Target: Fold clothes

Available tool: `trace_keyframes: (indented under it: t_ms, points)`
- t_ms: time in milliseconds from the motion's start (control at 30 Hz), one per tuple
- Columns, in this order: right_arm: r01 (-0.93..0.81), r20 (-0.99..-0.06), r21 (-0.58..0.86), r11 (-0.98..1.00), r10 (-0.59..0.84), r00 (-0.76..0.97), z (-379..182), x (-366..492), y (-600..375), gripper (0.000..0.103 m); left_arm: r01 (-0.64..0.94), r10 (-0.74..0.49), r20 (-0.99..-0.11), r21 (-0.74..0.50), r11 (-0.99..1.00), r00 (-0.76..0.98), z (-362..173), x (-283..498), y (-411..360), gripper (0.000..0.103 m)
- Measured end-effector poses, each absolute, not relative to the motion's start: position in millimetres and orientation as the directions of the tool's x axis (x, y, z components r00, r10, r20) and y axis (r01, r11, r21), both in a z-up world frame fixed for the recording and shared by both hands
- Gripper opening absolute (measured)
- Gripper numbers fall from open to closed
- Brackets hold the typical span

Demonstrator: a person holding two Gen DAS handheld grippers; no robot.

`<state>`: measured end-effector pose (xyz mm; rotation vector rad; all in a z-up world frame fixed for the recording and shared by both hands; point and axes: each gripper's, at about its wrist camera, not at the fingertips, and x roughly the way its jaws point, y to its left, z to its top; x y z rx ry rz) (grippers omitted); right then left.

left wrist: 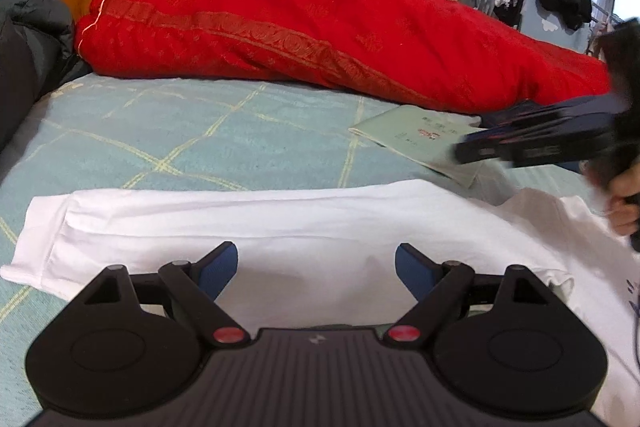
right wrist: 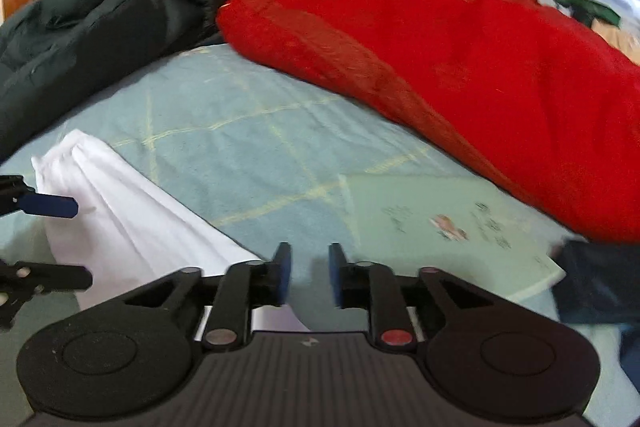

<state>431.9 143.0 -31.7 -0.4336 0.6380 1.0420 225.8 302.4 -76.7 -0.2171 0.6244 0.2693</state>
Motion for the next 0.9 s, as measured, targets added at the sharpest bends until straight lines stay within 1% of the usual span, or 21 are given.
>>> trace_keyframes:
  t_ms: [100,200,233,300,367,400,433,467,667,767,800,833,867,900]
  points:
    - [-0.890,-0.694,-0.070,0.451,0.619,0.368,-31.5,438.3,116.1,0.043,-0.328,0.196,-0.616,-0.107,0.939,0.763,-79.7,228.8,304.1,0.086]
    - [-0.901,-0.725,-0.080,0.426,0.595,0.345,-45.8,442.9,100.6,0.048,-0.328,0.196,-0.622,-0.103,0.939,0.758,-81.4,229.0,304.3,0.086]
    - [-0.906,-0.735,-0.085,0.415,0.588,0.338,-51.0,443.8,96.4,0.052,-0.327,0.195,-0.624,-0.102,0.940,0.757,-81.8,229.1,304.3,0.086]
    - [-0.915,-0.755,-0.098,0.392,0.570,0.325,-60.9,444.7,92.9,0.054,-0.326,0.196,-0.628,-0.098,0.940,0.753,-82.8,229.8,304.1,0.086]
    - [-0.923,-0.774,-0.108,0.370,0.552,0.312,-70.1,445.0,92.9,0.053,-0.327,0.196,-0.631,-0.097,0.940,0.750,-83.5,230.4,304.3,0.086]
    - [-0.927,-0.781,-0.096,0.363,0.550,0.296,-72.2,444.9,92.9,0.038,-0.328,0.197,-0.632,-0.096,0.940,0.749,-83.8,230.6,304.5,0.086]
    - [-0.933,-0.783,-0.077,0.352,0.558,0.275,-71.9,443.9,91.7,0.004,-0.328,0.198,-0.633,-0.095,0.940,0.748,-84.1,230.9,304.6,0.086]
    - [-0.933,-0.780,-0.082,0.351,0.560,0.279,-71.2,442.3,91.7,0.006,-0.329,0.199,-0.634,-0.093,0.940,0.747,-84.4,231.1,304.7,0.086]
    - [-0.824,-0.743,-0.120,0.554,0.500,0.444,-69.1,460.8,92.0,0.005,-0.335,0.200,-0.643,-0.094,0.937,0.740,-87.1,234.2,305.9,0.086]
    - [-0.785,-0.728,-0.092,0.612,0.497,0.473,-51.3,456.3,84.1,0.013,-0.330,0.191,-0.651,-0.097,0.939,0.735,-85.1,233.6,304.2,0.086]
    - [-0.784,-0.722,-0.079,0.616,0.506,0.471,-41.9,450.3,79.2,0.021,-0.326,0.186,-0.653,-0.099,0.940,0.734,-83.6,232.7,303.4,0.086]
    - [-0.783,-0.715,-0.101,0.614,0.502,0.486,-31.2,439.4,73.8,0.033,-0.306,0.157,-0.649,-0.122,0.944,0.744,-80.2,228.4,304.7,0.086]
    - [-0.782,-0.708,-0.119,0.612,0.500,0.499,-20.8,428.4,67.8,0.042,-0.281,0.126,-0.643,-0.144,0.949,0.756,-76.6,223.3,307.9,0.086]
    - [-0.778,-0.702,-0.121,0.616,0.501,0.506,-11.2,416.8,58.8,0.060,-0.270,0.118,-0.634,-0.149,0.951,0.764,-73.5,219.3,313.5,0.086]
